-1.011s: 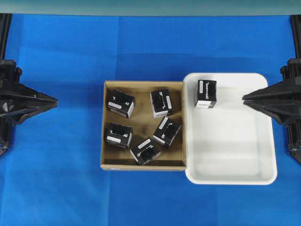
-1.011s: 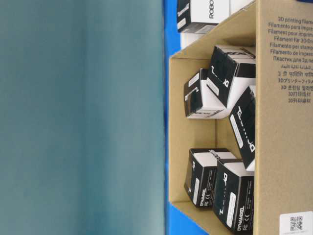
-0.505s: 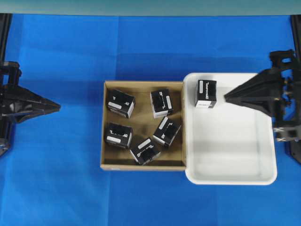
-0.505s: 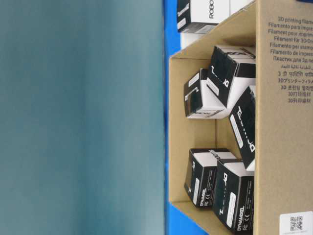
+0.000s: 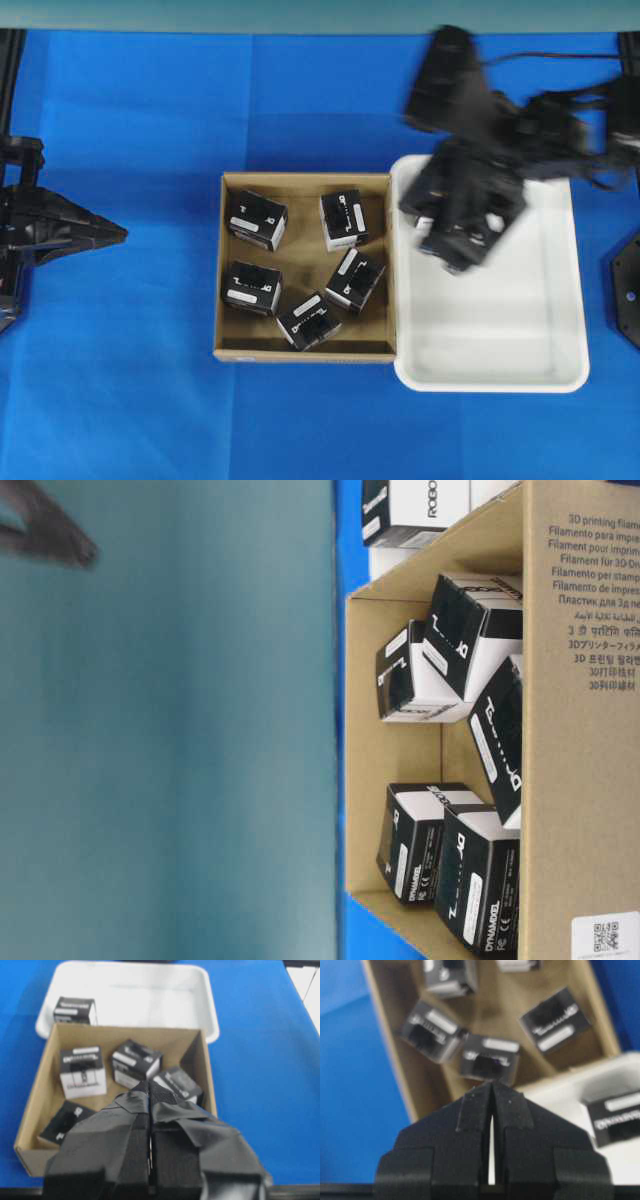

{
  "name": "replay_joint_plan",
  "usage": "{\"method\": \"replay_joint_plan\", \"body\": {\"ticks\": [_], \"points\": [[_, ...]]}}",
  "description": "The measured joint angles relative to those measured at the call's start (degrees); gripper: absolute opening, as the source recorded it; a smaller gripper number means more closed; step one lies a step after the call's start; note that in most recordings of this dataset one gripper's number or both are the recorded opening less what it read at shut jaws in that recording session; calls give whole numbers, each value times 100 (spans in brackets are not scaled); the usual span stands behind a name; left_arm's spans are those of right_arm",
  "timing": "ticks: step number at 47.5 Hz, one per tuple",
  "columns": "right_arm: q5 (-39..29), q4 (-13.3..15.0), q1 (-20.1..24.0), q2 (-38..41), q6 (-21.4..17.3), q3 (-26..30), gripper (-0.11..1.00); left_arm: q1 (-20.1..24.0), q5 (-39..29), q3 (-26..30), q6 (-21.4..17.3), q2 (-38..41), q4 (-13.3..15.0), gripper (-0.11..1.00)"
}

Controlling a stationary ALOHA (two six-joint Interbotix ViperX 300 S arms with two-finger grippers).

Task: Pick a box that is randomly placed inside the cardboard box.
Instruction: 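Swing the right gripper from the tray over the cardboard box, then lower the right gripper onto the upper-left black package in the box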

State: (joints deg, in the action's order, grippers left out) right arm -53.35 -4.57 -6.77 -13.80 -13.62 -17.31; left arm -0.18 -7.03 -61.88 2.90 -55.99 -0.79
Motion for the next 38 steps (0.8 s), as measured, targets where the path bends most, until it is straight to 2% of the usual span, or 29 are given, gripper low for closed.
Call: {"method": "replay_joint_plan", "body": {"ticks": [22, 32, 38], "points": [[-2083, 0, -352, 2531, 729, 3015, 2, -9, -105, 18, 0, -123, 0, -6], [-2188, 0, -492, 3419, 853, 4034, 2, -44, -149, 53, 0, -141, -9, -6], [-2118, -9, -571, 3788, 853, 4254, 2, -53, -149, 141, 0, -149, -9, -6]]}}
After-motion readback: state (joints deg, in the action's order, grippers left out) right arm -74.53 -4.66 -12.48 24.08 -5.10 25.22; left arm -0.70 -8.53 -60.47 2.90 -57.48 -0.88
